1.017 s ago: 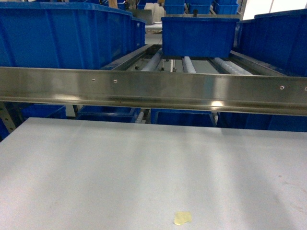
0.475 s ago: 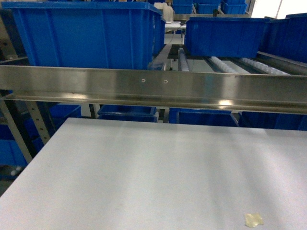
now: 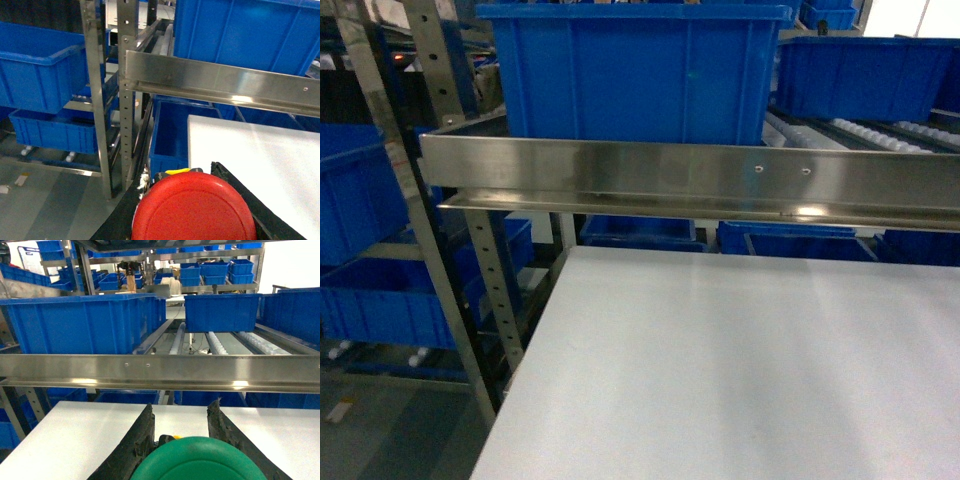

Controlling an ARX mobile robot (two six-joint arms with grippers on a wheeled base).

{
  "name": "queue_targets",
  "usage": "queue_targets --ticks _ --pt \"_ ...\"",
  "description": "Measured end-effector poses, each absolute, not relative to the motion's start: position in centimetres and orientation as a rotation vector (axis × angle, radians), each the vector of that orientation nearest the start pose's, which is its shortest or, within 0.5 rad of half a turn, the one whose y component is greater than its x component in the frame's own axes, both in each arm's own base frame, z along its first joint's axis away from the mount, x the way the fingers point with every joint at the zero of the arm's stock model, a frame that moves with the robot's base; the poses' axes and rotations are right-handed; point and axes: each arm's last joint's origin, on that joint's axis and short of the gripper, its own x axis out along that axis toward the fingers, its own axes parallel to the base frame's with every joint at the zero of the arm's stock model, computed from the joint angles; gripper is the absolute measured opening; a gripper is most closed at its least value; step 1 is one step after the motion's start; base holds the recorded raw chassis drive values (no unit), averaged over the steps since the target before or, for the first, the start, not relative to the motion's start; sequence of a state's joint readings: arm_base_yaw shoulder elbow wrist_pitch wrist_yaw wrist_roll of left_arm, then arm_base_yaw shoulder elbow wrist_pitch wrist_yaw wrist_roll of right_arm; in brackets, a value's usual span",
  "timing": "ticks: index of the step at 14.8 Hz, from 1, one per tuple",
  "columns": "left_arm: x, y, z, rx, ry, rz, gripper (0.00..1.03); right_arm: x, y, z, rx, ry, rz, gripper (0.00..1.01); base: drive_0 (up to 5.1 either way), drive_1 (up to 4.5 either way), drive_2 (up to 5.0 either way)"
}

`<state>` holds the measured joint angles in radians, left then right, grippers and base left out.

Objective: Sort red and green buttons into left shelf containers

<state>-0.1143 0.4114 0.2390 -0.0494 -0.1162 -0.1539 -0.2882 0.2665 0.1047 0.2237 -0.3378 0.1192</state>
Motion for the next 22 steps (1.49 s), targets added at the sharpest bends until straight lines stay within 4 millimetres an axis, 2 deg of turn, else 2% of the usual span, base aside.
queue_targets --ticks 22 --pt "12.34 -1.08 20.49 -0.127 0.22 0.019 0.3 10.98 -2.25 19.91 0.099 -0.059 0.054 0.28 -5.0 2.47 2.5"
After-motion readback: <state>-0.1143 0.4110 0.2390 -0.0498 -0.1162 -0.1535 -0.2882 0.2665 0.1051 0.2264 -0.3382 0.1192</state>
